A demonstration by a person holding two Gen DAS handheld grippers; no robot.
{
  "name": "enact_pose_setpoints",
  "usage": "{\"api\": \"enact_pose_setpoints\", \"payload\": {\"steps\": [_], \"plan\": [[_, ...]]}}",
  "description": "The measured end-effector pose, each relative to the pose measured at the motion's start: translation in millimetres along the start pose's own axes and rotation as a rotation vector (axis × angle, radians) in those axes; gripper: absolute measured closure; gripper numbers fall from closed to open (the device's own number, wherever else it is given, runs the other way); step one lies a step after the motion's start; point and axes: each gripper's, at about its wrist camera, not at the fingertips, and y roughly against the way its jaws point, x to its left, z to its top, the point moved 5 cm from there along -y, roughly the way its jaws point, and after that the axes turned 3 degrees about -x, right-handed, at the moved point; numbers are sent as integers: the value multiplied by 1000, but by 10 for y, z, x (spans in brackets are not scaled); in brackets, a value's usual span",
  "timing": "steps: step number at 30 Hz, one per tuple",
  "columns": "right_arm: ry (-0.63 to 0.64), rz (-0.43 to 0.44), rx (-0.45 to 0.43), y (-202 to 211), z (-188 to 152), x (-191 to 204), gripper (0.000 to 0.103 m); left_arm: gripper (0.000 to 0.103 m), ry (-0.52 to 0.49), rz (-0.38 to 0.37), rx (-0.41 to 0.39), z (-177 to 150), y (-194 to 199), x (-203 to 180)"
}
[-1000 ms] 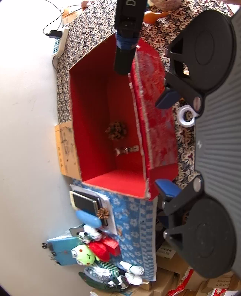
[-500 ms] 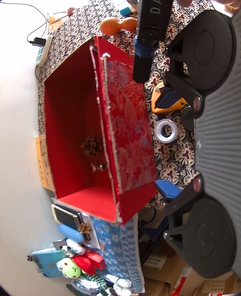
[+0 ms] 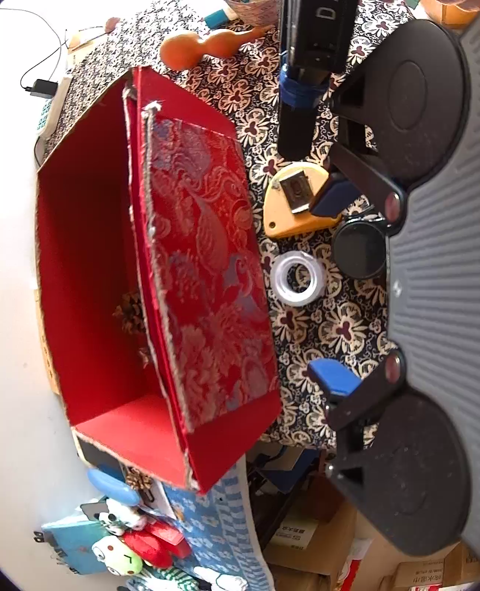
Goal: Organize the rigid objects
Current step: 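Withdraw the right gripper from the box toward the orange tape measure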
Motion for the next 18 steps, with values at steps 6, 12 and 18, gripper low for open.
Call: {"api": "enact_pose_setpoints", "payload": {"steps": [6,12,18], "plan": [[-31,-8,14,10,-67,-112,87,16,-18,-10,20,-33,-59,-84],[-55,-9,12,48,-92,-215,87,16,-37,-20,35,-57,-108,-166],[-102,-4,7,69,-111,-328,87,16,-61,-45,37,-103,-139,-272]]}}
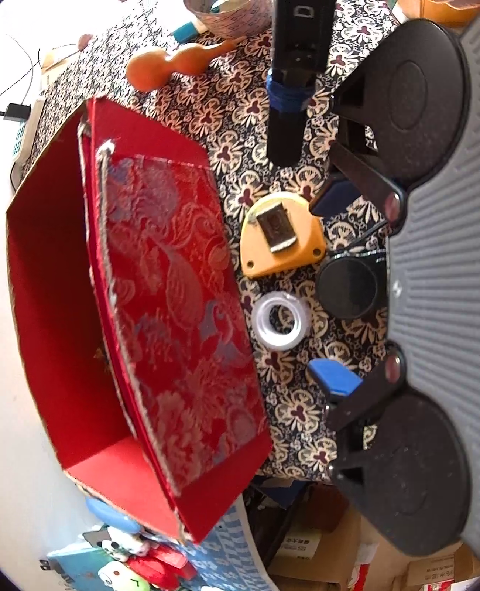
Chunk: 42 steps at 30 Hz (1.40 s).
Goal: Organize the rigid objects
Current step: 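Withdraw the right gripper from the box toward the orange tape measure, then close the right gripper on the orange tape measure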
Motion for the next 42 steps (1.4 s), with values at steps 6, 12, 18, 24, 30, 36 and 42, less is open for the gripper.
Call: {"api": "enact_pose_setpoints", "payload": {"steps": [6,12,18,24,30,36,42], "plan": [[-38,22,0,-12,-11,-118,87,16,-9,-108,-69,-77,35,-66],[-63,58,0,-49,33,-220,86,16,-17,-217,-137,-116,49,-143],[-43,79,35,-174,113,-208,86,16,-13,-236,-136,-65,-104,-214],[-3,94,81,-332,164,-187,86,16,27,-216,-108,-39,-308,-185],[24,106,114,-461,227,-175,86,14,60,-224,-98,2,-464,-183],[30,99,145,-543,284,-200,86,13,60,-218,-117,83,-536,-258],[28,107,174,-547,312,-282,86,30,102,-222,-137,112,-566,-348]]}}
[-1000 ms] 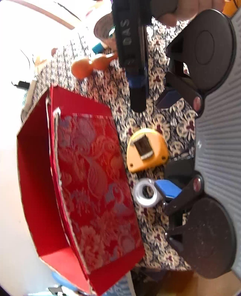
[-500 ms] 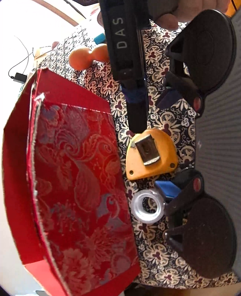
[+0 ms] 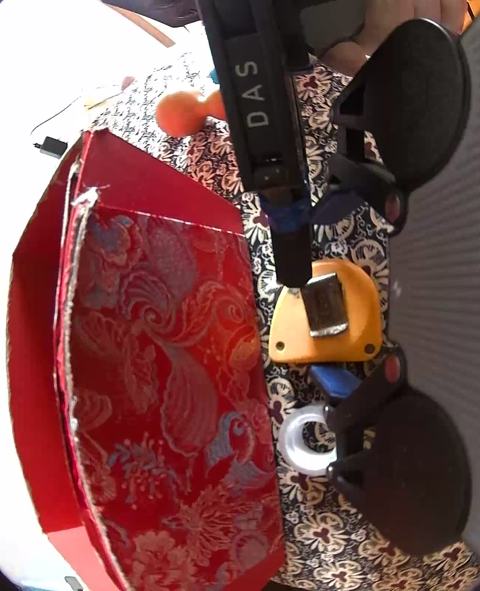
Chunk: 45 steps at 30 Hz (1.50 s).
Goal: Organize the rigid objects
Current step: 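Close the right gripper on the orange tape measure, then carry the tape measure with the right gripper over the red box and lower it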
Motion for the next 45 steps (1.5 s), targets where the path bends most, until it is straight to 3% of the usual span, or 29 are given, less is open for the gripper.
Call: {"api": "enact_pose_setpoints", "payload": {"steps": [2,3,4,10,21,25,30,39,45], "plan": [[-14,6,8,14,4,-38,86,36,17,-10,-7,-2,6,-28],[-18,8,14,18,8,-51,86,52,22,-18,-9,-7,2,-51],[-17,9,19,24,14,-62,86,54,23,-11,-13,-12,0,-74],[7,5,49,47,0,-61,86,55,28,-7,-33,-45,-2,-159],[-55,46,125,141,-10,-208,82,53,202,-164,7,-100,95,21],[-78,97,151,248,1,-195,83,53,191,-167,-17,-65,277,-58],[-65,156,121,609,65,-149,88,53,154,-178,-64,81,559,-206],[92,240,-24,1364,428,152,89,53,45,-178,-238,597,1121,-575],[185,271,-110,1384,859,612,89,53,-22,-153,-317,1099,1334,-508]]}}
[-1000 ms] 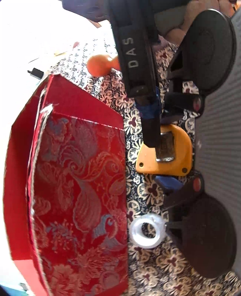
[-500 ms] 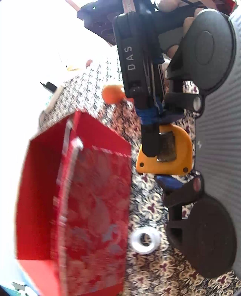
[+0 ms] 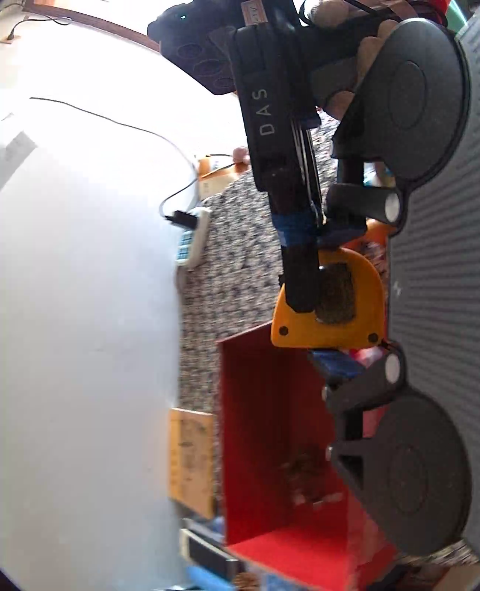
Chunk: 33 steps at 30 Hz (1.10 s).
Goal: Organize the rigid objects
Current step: 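Carry the tape measure with the right gripper over the red box and lower it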
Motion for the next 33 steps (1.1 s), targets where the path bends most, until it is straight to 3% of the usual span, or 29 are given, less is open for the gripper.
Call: {"api": "enact_pose_setpoints", "payload": {"steps": [4,9,15,22,31,33], "plan": [[34,-27,-25,-279,323,72,89,53,-36,-14,-1,304,-126,228],[31,-100,13,-728,569,-18,89,53,-38,-55,74,450,-482,632],[-47,-199,87,-1232,629,-275,89,53,40,-109,214,339,-963,1101],[-60,-276,120,-1545,655,-391,89,52,98,-130,298,284,-1260,1436],[-10,-372,187,-1948,621,-530,91,51,134,-36,436,169,-1573,1643],[26,-410,195,-2032,608,-534,94,56,141,7,463,143,-1605,1662]]}}
